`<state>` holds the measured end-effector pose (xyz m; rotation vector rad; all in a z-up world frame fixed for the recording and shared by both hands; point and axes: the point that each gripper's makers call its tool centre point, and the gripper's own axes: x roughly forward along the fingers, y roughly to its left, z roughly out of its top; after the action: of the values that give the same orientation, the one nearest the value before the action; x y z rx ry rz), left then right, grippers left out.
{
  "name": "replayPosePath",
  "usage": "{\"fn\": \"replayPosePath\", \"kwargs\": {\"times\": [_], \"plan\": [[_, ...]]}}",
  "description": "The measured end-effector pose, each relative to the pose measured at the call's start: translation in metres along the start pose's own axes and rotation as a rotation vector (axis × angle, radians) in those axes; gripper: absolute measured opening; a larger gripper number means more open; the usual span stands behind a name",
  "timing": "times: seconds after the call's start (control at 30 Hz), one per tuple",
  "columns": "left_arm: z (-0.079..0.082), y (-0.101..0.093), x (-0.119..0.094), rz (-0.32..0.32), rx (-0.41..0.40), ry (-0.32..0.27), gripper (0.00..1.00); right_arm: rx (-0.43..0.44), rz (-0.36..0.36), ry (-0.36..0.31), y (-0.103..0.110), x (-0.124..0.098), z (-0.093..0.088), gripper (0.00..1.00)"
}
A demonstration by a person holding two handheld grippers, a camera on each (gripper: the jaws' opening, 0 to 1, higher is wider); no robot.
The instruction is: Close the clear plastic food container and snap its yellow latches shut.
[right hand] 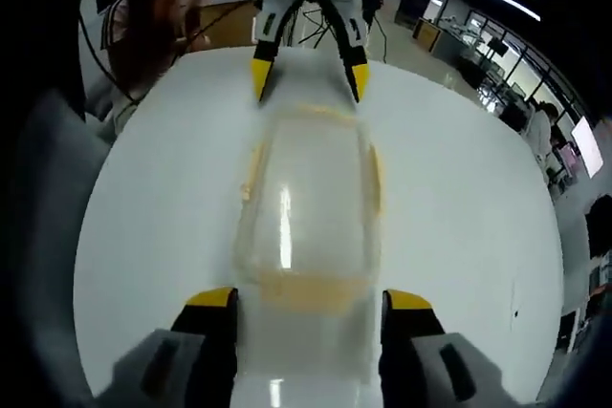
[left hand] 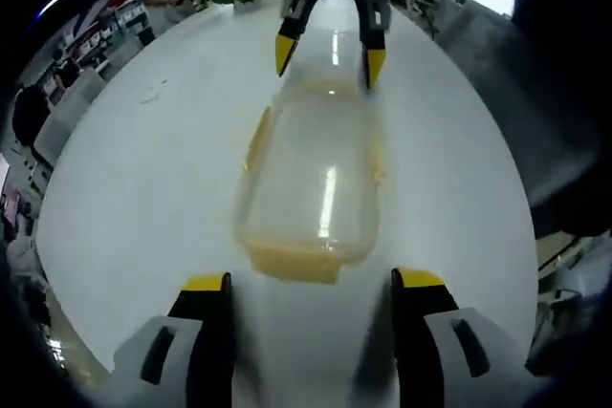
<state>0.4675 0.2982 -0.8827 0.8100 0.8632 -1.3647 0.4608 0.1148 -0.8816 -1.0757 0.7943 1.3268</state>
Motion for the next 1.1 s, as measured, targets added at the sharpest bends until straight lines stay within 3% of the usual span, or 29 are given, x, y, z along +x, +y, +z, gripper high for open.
{"fn": "replayPosePath", "kwargs": {"times": [0.07, 0.1, 0.13, 0.27, 0.4, 0.6, 0.73, 1.1], "plan": [[-0.006, 0.000, 0.005, -0.014, 0.051, 0.033, 0.57, 0.022, 0.026, 0.008, 0.003, 0.007, 0.000, 0.52], [0.007, 0.002, 0.007, -0.019, 0.083, -0.029, 0.58, 0.058, 0.065, -0.007, 0.006, 0.008, 0.003, 0.49], [0.001, 0.004, 0.004, -0.014, 0.038, 0.008, 0.57, 0.088, 0.054, -0.016, 0.002, 0.008, 0.005, 0.47], [0.007, 0.002, 0.006, -0.024, 0.076, -0.005, 0.49, 0.161, 0.116, -0.007, 0.006, 0.010, 0.006, 0.38], [0.012, 0.003, 0.009, -0.026, 0.085, -0.030, 0.44, 0.139, 0.116, -0.004, 0.002, 0.011, 0.008, 0.37], [0.011, 0.007, 0.008, -0.020, 0.083, 0.002, 0.37, 0.107, 0.139, 0.027, -0.001, 0.012, 0.007, 0.37], [0.012, 0.008, 0.009, -0.026, 0.114, 0.045, 0.37, 0.089, 0.152, 0.069, -0.004, 0.012, 0.007, 0.38], [0.009, 0.008, 0.008, -0.012, 0.086, 0.036, 0.36, 0.088, 0.145, 0.077, -0.005, 0.011, 0.005, 0.36]]}}
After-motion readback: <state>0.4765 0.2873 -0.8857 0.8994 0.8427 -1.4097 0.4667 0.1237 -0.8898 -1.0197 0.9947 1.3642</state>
